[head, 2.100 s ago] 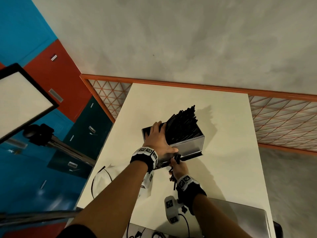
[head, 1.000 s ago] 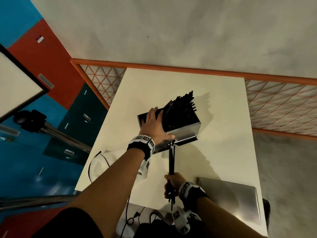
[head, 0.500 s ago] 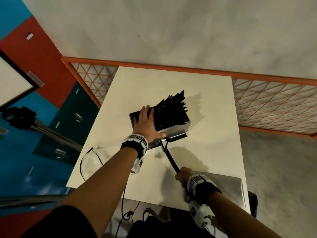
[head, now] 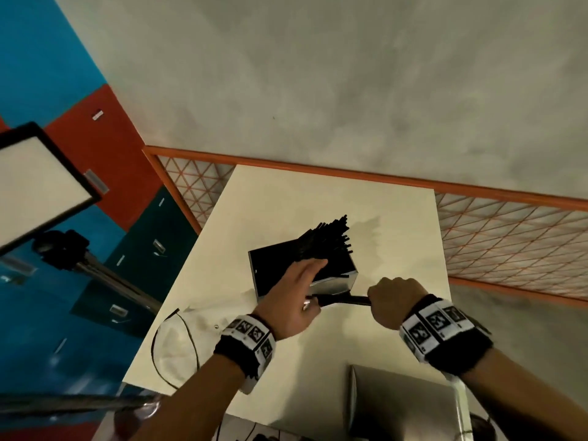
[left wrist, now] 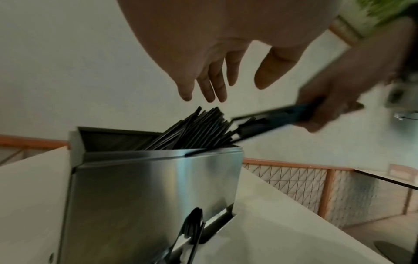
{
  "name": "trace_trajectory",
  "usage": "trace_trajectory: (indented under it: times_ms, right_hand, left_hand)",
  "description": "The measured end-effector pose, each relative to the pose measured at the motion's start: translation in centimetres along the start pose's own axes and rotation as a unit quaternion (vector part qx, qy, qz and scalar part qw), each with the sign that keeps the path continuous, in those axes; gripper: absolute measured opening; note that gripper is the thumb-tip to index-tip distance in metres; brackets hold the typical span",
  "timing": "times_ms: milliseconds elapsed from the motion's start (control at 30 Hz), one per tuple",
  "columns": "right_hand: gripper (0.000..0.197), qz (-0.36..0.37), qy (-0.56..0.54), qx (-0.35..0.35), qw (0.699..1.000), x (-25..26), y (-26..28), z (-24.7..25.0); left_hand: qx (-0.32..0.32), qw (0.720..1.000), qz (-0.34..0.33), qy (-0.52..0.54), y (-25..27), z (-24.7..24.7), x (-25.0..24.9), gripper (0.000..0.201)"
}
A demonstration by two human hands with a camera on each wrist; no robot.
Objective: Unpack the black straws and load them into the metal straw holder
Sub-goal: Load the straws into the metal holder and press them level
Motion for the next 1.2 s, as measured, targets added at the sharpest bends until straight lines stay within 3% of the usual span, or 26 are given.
trace_trajectory:
  times_ms: [67,200,300,367,533,733,833,933,1000,1100,1200]
  right_hand:
    - [0.03,0.02,0.042,-0.035,0.998,0.5,-0.4,3.3]
    - [0.024,0.057,0.119,-0.083,0.988,2.8,-2.5,8.8]
    - [0.025,0.081,0.151,-0.095,0.981,4.3,-5.0,10.5]
    - [0.023,0.094,0.167,-0.105,0.976,5.0,-6.7,10.8]
    - [0.038,0.153,0.201,-0.165,0.954,5.7,-8.0,11.2]
    - [0.034,0.141,0.257,-0.161,0.942,6.1,-9.6,11.6]
    - [0.028,0.143,0.261,-0.168,0.94,6.2,-9.7,12.6]
    - [0.017,0.139,0.168,-0.17,0.961,5.6,-10.1,14.0]
    - [0.018,0.16,0.151,-0.187,0.958,4.8,-10.0,15.3]
    - [0.044,0.158,0.072,-0.165,0.971,2.7,-10.2,16.3]
    - [0.047,0.153,-0.129,-0.121,0.972,1.1,-10.9,16.4]
  left_hand:
    - [-0.021,0.999,-0.017,-0.018,-0.2,0.1,-1.1,0.072]
    - [-0.018,0.997,0.03,-0.073,-2.0,-0.1,-0.1,0.063]
    - [-0.067,0.986,0.059,-0.141,-3.4,0.2,1.3,0.04]
    - [-0.085,0.98,0.063,-0.171,-4.2,0.3,2.0,0.041]
    - [-0.137,0.985,0.084,-0.07,-4.9,-0.1,4.0,0.022]
    - [-0.2,0.97,0.134,0.028,-5.0,-0.6,4.4,0.018]
    - [-0.202,0.967,0.15,0.045,-5.1,-0.9,4.6,0.019]
    - [-0.205,0.963,0.168,0.056,-5.2,-1.2,5.1,0.02]
    - [-0.22,0.957,0.181,0.059,-5.1,-1.2,5.6,0.019]
    - [-0.236,0.948,0.208,0.057,-4.6,-1.2,6.7,0.019]
    - [-0.219,0.949,0.226,0.018,-4.3,-1.3,7.2,0.035]
Point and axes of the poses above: each hand's wrist, its own y-axis away from the middle knuckle, its own z-axis out of the back of the hand, x = y × z, the point moved 3 cm from there along -y, towards the middle knuckle
